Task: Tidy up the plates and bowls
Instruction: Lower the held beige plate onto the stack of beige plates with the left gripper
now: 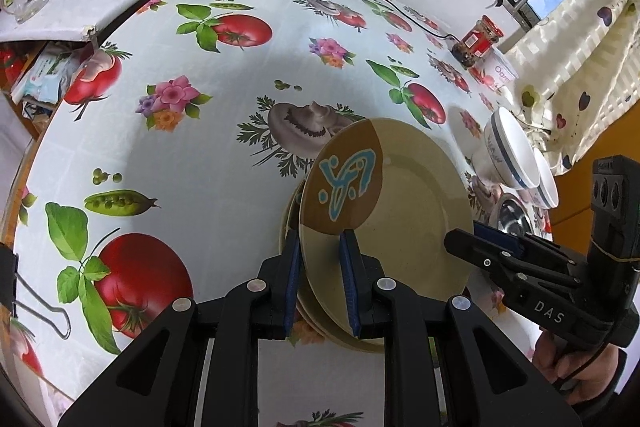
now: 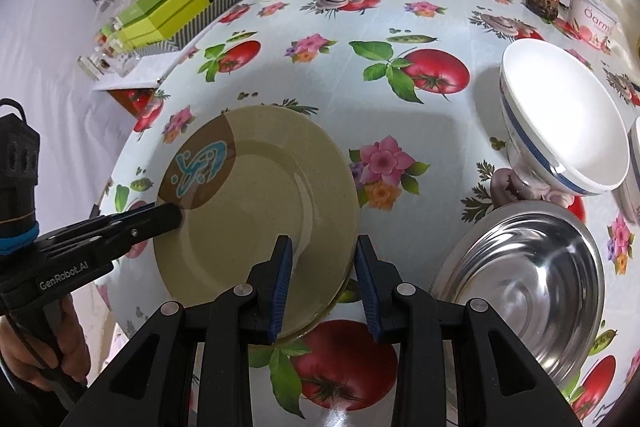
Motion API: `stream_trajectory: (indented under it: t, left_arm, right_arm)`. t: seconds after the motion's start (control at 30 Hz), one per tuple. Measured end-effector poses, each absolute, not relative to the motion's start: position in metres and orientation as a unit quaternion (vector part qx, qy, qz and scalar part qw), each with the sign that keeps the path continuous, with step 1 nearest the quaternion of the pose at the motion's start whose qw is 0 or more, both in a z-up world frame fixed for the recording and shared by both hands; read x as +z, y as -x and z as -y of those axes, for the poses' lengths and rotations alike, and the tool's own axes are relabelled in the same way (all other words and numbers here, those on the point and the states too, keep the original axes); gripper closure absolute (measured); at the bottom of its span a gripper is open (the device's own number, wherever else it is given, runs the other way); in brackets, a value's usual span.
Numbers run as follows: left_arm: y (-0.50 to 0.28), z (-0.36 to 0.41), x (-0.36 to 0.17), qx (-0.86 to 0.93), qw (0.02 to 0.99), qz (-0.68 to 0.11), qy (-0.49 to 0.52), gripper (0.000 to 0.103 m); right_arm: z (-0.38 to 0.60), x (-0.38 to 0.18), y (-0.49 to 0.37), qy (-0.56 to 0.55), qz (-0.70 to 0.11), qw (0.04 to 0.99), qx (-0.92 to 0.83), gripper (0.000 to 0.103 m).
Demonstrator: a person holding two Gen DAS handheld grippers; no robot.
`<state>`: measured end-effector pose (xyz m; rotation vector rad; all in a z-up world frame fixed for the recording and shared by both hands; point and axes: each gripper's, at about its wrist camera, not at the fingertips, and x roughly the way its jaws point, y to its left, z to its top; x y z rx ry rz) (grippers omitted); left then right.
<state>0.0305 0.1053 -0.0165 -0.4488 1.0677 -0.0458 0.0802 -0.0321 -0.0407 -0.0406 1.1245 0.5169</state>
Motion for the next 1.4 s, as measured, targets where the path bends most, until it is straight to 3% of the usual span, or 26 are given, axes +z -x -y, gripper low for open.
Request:
stream_trajectory:
  t: [1.03,1.2,1.4]
  left_arm:
    - [-0.021,-0.109,-0.02,0.004,0.85,-0.491,0.193,0.08]
    - [-0.024,-0.102,-0.019,0.0,0.853,-0.489,0.184,0.08]
    - [-0.02,-0.099,-0.018,-0.001,0.853,-0.488,0.182,0.08]
  right_arm:
    - [0.038,-0.039,-0.081,0.016,-0.513,0.822,0.247,0.07]
    - [0.036,-0.039,-0.081,0.018,-0.511,0.823,0.249,0.076]
    - [0.034,-0.039,-0.079,0.022,-0.512,0.822,0.25,0.076]
